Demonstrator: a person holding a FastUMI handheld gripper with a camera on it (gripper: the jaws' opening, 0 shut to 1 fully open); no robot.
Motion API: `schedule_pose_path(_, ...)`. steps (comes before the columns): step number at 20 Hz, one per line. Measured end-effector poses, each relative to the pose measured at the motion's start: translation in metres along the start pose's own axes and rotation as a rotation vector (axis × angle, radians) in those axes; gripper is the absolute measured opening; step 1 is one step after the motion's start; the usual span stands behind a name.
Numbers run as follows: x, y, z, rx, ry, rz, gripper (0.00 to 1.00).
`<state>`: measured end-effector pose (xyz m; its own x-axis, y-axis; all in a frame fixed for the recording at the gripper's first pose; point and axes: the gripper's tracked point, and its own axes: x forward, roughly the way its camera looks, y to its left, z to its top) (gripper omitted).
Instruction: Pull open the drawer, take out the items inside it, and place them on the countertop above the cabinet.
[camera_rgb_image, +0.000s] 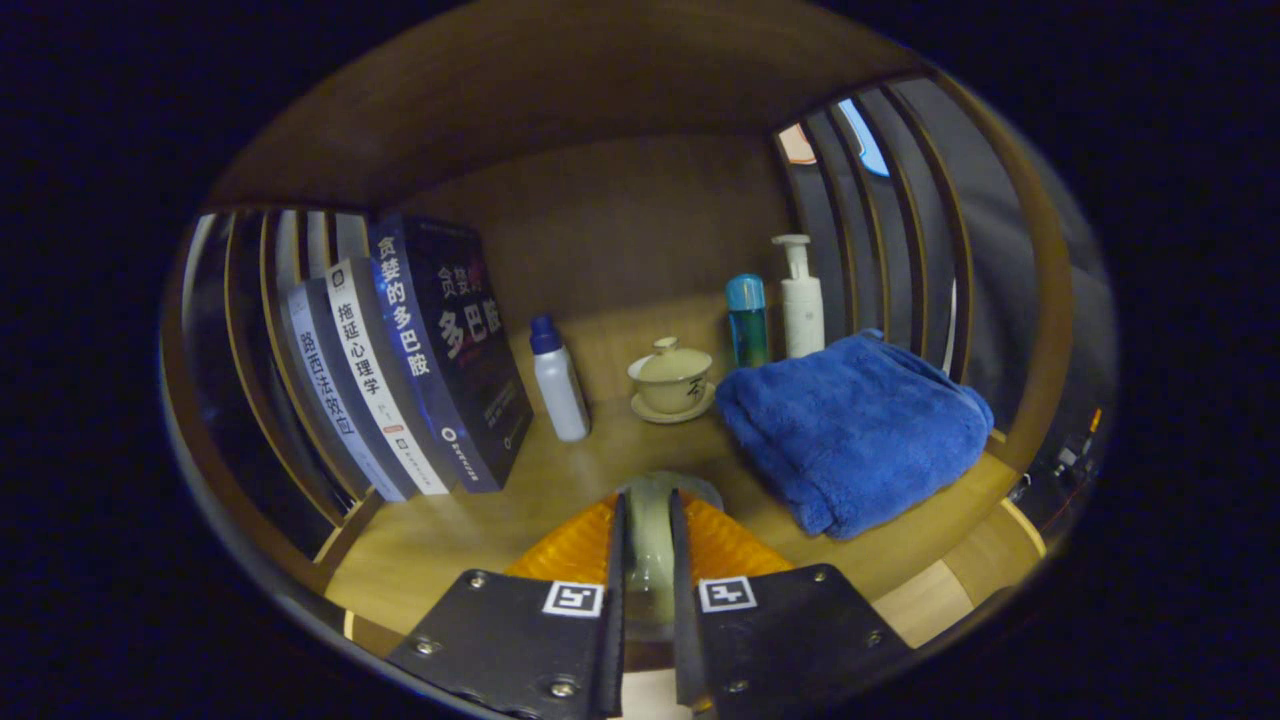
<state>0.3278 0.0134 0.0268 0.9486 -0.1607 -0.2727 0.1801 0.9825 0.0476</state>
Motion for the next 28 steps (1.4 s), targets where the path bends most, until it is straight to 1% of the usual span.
schedule_pose_path(2, -0.001, 0.006, 0.001, -0.024, -0.001, 0.005, 0.21)
schedule_pose_path(4, -0.014, 0.015, 0.002, -0.037, 0.001, 0.03, 0.43)
schedule_pose_path(7, -0.036, 0.016, 0.003, -0.044, -0.008, 0.032, 0.76)
schedule_pose_path(9, -0.052, 0.016, -0.002, -0.063, 0.013, 0.032, 0.99)
schedule_pose_path(11, -0.07, 0.018, -0.013, -0.103, 0.055, 0.044, 0.99)
schedule_pose_path(16, -0.133, 0.026, -0.017, -0.153, 0.054, 0.106, 0.99)
schedule_pose_path(19, -0.177, 0.026, -0.016, -0.134, 0.042, 0.128, 0.99)
schedule_pose_path(20, -0.192, 0.024, -0.015, -0.121, 0.017, 0.123, 0.99)
schedule_pose_path(23, -0.234, 0.015, -0.026, -0.137, 0.011, 0.105, 0.99)
schedule_pose_path(28, -0.294, 0.009, -0.036, -0.115, -0.038, 0.131, 0.99)
